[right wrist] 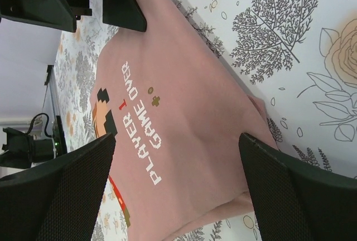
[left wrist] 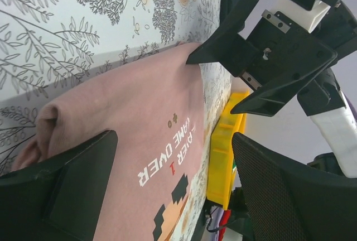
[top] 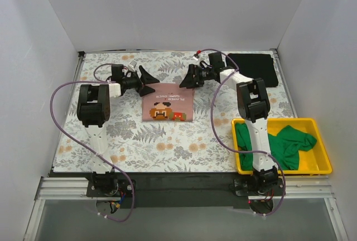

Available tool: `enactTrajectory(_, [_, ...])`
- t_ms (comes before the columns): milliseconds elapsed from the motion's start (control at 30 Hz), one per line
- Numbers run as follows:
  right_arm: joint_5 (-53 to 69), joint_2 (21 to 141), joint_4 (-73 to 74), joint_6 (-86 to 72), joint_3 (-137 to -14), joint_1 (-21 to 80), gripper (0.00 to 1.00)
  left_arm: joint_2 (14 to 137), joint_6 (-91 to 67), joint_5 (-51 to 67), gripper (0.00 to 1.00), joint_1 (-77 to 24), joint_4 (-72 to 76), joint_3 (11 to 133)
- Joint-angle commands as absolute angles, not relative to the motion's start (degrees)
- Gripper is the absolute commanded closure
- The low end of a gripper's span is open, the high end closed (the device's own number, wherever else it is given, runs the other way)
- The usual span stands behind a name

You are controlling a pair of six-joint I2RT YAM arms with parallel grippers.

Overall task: Fold and stack the t-shirts
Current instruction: Fold the tshirt

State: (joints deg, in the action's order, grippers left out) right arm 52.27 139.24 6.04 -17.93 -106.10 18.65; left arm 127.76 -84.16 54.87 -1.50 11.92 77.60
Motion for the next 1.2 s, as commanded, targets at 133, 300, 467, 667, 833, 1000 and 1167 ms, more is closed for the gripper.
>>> enactTrajectory(133, [50.5,131.3,6.8,-17.3,-107.9,17.5,0.02,113.6,-62.3,48.2,0.15,-0.3,0.3,78.8])
enactTrajectory(300, [39.0,116.6,10.0,-12.1,-100.2,17.6,0.02,97.7,-37.2,43.3,0.15,-4.6,-10.5,76.1])
enactTrajectory(467, [26.4,109.6,22.1,-2.2,-99.0,17.3,0.02,89.3,-13.8,35.5,0.15,-14.3,-14.4,70.1])
enactTrajectory(667, [24.9,103.4,23.0,-9.2,-85.7,15.2,0.02,86.7,-0.2,23.0,0.25,-30.7,-8.9,59.6])
enactTrajectory(833, [26.9,98.6,16.8,-16.6,-73.9,13.1,0.02,90.2,10.5,14.5,0.43,-40.8,2.1,51.6])
enactTrajectory(1000, [28.7,98.2,15.5,-18.6,-70.5,11.8,0.02,98.1,12.0,12.8,0.51,-43.6,5.7,53.1])
enactTrajectory(1167, [32.8,99.4,13.8,-23.5,-68.5,10.1,0.02,103.3,14.2,11.8,0.54,-44.4,8.4,55.2])
